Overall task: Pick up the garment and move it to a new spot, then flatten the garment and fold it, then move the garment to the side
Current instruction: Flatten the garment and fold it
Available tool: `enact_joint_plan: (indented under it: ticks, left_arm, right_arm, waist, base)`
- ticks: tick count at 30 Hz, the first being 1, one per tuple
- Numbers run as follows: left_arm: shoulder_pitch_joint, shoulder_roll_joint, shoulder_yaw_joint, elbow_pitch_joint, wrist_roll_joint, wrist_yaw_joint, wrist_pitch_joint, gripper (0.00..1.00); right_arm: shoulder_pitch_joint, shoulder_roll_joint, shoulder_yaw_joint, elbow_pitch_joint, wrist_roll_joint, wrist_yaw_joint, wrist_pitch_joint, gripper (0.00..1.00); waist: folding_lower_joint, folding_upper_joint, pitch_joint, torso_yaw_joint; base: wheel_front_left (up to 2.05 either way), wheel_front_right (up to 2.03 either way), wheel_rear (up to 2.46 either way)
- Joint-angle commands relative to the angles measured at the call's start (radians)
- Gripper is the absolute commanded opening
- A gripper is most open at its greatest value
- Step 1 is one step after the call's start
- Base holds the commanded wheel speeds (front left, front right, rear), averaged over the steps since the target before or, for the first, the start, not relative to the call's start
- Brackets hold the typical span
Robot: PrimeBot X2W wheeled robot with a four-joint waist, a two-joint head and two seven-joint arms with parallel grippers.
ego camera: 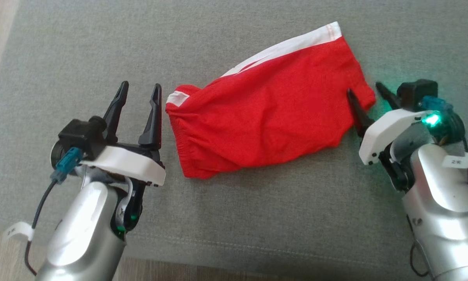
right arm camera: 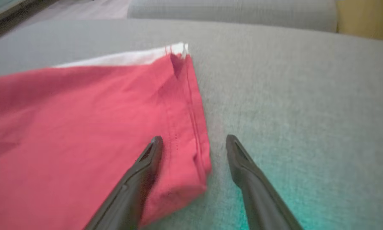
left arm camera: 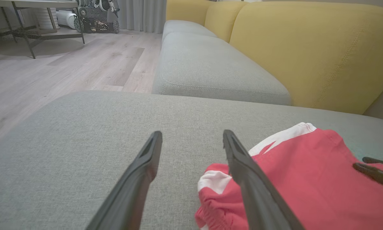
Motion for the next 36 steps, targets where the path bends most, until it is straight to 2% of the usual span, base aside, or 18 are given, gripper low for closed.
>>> enact_joint_plan:
  ticks: [1, 4, 5, 6, 7, 14, 21, 27, 36]
  left_arm:
    - [-0.04, 0.017, 0.037, -0.022, -0.006, -0.007, -0.01, 1.0]
    - [-0.043, 0.014, 0.039, -0.012, -0.007, -0.012, -0.014, 1.0]
    - [-0.044, 0.013, 0.041, -0.009, -0.006, -0.012, -0.015, 1.0]
    - [-0.044, 0.013, 0.042, -0.007, -0.005, -0.01, -0.016, 1.0]
    - [-0.044, 0.014, 0.044, -0.005, -0.004, -0.009, -0.017, 1.0]
    - [-0.028, 0.022, 0.052, -0.003, 0.003, -0.004, -0.022, 1.0]
    - [0.017, 0.044, 0.063, -0.03, 0.002, 0.01, -0.021, 1.0]
    - [0.049, 0.057, 0.058, -0.065, 0.0, 0.02, -0.003, 1.0]
    - [0.061, 0.069, 0.053, -0.085, -0.004, 0.027, 0.016, 1.0]
  right_arm:
    - [-0.023, 0.008, 0.01, -0.002, -0.005, -0.001, 0.018, 1.0]
    - [-0.027, 0.025, 0.028, 0.041, 0.017, -0.001, 0.043, 1.0]
    - [-0.026, 0.028, 0.031, 0.05, 0.023, -0.001, 0.048, 0.55]
    - [-0.025, 0.032, 0.035, 0.053, 0.03, -0.001, 0.045, 0.19]
    - [-0.022, 0.035, 0.037, 0.056, 0.037, -0.001, 0.043, 0.0]
    - [0.037, 0.06, 0.007, 0.025, 0.071, -0.001, -0.048, 0.0]
    - [0.215, 0.094, -0.08, -0.088, 0.088, -0.001, -0.114, 0.0]
    - [0.355, 0.118, -0.162, -0.213, 0.077, -0.001, -0.1, 0.0]
    - [0.404, 0.127, -0.202, -0.31, 0.097, -0.001, -0.065, 0.0]
  waist:
    - [0.0, 0.0, 0.002, 0.003]
    - [0.0, 0.0, 0.004, 0.003]
    - [0.0, 0.0, 0.004, 0.002]
    - [0.0, 0.0, 0.004, 0.001]
    - [0.0, 0.0, 0.004, -0.001]
    - [0.0, 0.0, -0.016, -0.028]
    - [0.0, 0.0, -0.049, -0.086]
    - [0.0, 0.0, -0.066, -0.128]
    - [0.0, 0.0, -0.08, -0.148]
  base:
    - [0.0, 0.0, 0.0]
    - [0.0, 0.0, 0.0]
    - [0.0, 0.0, 0.0]
    - [0.0, 0.0, 0.0]
    - [0.0, 0.0, 0.0]
    - [0.0, 0.0, 0.0]
    - [0.0, 0.0, 0.0]
    - [0.0, 0.0, 0.0]
    - [0.0, 0.0, 0.0]
